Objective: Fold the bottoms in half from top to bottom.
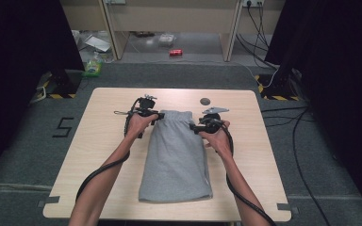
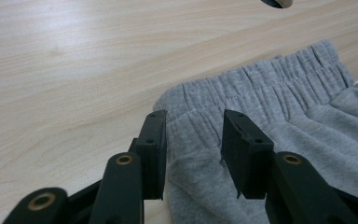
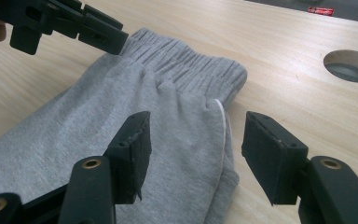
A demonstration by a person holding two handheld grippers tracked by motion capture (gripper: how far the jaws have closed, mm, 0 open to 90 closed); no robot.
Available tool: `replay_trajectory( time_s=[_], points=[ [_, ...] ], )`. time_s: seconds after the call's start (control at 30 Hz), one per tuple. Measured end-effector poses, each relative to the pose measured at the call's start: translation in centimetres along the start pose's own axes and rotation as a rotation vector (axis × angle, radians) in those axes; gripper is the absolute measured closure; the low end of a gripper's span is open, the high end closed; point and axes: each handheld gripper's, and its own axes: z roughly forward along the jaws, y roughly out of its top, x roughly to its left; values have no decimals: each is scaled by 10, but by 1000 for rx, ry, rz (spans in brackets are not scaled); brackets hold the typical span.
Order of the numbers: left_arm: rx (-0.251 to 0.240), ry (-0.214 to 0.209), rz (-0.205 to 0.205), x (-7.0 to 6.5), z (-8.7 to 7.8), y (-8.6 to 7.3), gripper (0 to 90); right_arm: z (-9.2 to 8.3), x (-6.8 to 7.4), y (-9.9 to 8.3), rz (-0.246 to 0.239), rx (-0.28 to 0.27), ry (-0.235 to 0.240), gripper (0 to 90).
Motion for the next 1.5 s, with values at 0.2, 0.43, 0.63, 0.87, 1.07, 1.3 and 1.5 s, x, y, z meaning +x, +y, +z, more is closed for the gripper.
replay_trajectory(
  time_s=[0.2,0.43,0.63,0.87,1.07,1.3,1.5],
  points=[
    [-5,3,-9,0,2,-1,590,3,-4,5,9,-1,1,413],
    [-2,13,-16,1,3,2,578,19,-7,8,24,29,4,422],
    [5,12,-29,2,9,0,578,33,-11,7,36,59,-4,428],
    [7,15,-20,1,12,0,582,53,-14,6,56,113,-21,445],
    [9,9,-34,4,12,-2,582,60,-19,3,75,136,-29,441],
    [8,6,-30,3,16,-3,587,60,-22,4,84,142,-7,521],
    [8,-7,-27,1,18,-4,635,60,-27,-1,153,123,59,758]
  ],
)
